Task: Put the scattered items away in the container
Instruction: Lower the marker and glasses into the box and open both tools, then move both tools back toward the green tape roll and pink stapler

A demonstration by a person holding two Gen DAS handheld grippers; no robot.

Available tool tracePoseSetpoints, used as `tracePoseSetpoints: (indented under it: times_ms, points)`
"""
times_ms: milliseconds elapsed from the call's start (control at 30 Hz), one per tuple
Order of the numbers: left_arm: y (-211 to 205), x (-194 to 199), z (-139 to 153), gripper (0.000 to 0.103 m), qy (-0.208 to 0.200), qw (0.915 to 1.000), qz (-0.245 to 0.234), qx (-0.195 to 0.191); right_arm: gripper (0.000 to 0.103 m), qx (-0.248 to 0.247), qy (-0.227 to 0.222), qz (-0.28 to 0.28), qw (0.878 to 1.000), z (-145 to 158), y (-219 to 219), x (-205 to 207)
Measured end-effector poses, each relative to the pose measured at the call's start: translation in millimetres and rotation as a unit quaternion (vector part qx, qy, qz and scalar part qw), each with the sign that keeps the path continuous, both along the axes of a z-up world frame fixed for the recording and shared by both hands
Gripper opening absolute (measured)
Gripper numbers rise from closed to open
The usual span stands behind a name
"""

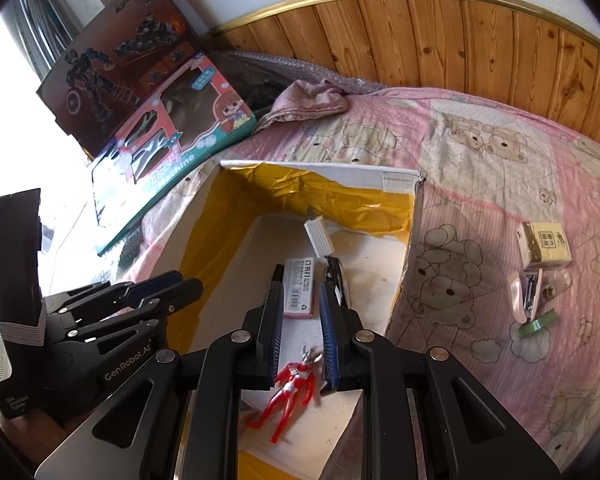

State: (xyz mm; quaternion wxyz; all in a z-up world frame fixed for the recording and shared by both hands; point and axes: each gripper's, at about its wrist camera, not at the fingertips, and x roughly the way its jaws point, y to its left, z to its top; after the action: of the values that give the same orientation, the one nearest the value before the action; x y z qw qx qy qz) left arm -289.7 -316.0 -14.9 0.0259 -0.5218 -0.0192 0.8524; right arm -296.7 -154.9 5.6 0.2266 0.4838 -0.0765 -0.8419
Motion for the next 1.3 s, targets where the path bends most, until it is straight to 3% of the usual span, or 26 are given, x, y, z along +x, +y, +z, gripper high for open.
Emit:
tracePoseSetpoints:
  times_ms: [333,733,1033,1300]
  points:
    - [9,30,13,0.022,0.024,0.9993,-0.004,-0.027,0.021,-0.034,0.012,0.034,0.999,14,7,45]
    - [30,83,51,0.022,0.058,0.9978,-0.018,-0.024,0.021,-0.094,0.034,0.013,0.995,43,47,118]
    - [49,138,83,0.022,0.112,0.9927,-0.037,-0.026,0.021,-0.159,0.028,-0.01,0.987,36,78,180]
    - [78,183,82,0.022,0.115,0.9911,-0.067,-0.011,0.021,-0.188,0.024,-0.047,0.981,25,114,220]
